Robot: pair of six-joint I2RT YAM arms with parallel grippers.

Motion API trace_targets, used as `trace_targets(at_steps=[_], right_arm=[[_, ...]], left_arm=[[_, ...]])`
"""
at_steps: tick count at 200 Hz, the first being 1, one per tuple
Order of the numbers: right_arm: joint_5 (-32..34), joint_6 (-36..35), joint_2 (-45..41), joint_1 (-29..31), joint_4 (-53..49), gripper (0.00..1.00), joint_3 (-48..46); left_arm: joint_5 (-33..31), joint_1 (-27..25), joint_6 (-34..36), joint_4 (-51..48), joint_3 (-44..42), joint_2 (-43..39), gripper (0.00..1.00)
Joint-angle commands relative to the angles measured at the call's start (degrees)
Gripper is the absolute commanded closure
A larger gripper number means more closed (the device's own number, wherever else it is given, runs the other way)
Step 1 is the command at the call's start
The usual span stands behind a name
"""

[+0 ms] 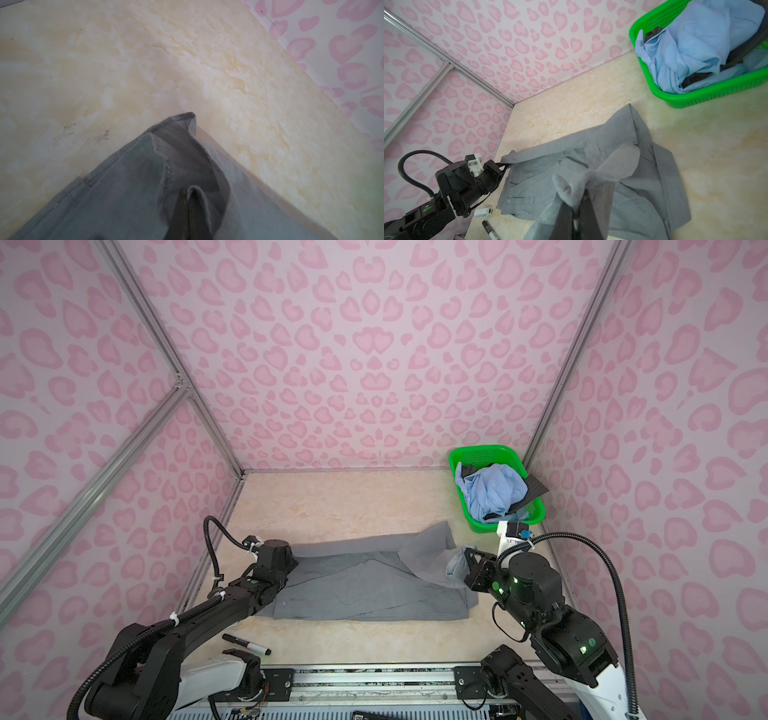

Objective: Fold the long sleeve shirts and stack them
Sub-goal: 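Pull the sleeve toward the robot with the right gripper while the left holds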

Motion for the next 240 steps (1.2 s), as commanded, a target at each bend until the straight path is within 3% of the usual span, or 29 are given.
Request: trace_targets(at_steps=[1, 27, 39, 53, 91, 142, 185, 212, 240], right_arm=[[0.53, 3.19, -1.78, 0.09, -3.53, 1.00, -0.99], [0.14, 4.49, -3.26, 0.08, -5.39, 1.00, -0.66], [-0.36, 4.59, -3.26, 0.07, -5.77, 1.00, 0.31], [-1.05, 4.68, -2.62, 0.08, -6.32, 1.00, 2.27], [-1.82, 5.02, -1.46, 0.08, -8.03, 1.00, 6.44], [-3.79, 6.05, 0.15, 0.07, -12.28, 1.00, 12.39], [-0.70, 11.80, -4.65, 0.13, -17.49, 1.00, 3.60], [1.11, 15.84, -7.68, -0.02, -18.33, 1.00, -1.02], [3.85, 17.66, -8.48, -0.32, -18.03, 1.00, -0.62]], left_arm=[[-1.26, 0.06, -1.45, 0.32, -0.88, -1.31, 0.82], [-1.89, 0.07, -2.53, -3.46, -0.80, -4.98, 0.41], [-1.77, 0.07, -2.60, -5.58, -0.28, -7.08, 0.31], [-2.89, 0.07, -4.34, -8.51, -0.25, -9.84, 0.27], [-2.21, 0.07, -6.41, -12.88, 0.40, -11.72, 0.26], [1.93, 0.78, -4.63, -13.95, 5.39, -1.89, 0.30], [5.89, 3.81, -2.89, -12.79, 7.99, 5.07, 0.52], [8.69, 4.64, -2.21, -12.95, 8.90, 7.87, 0.52], [9.62, 4.72, -1.52, -13.77, 10.10, 9.01, 0.45]])
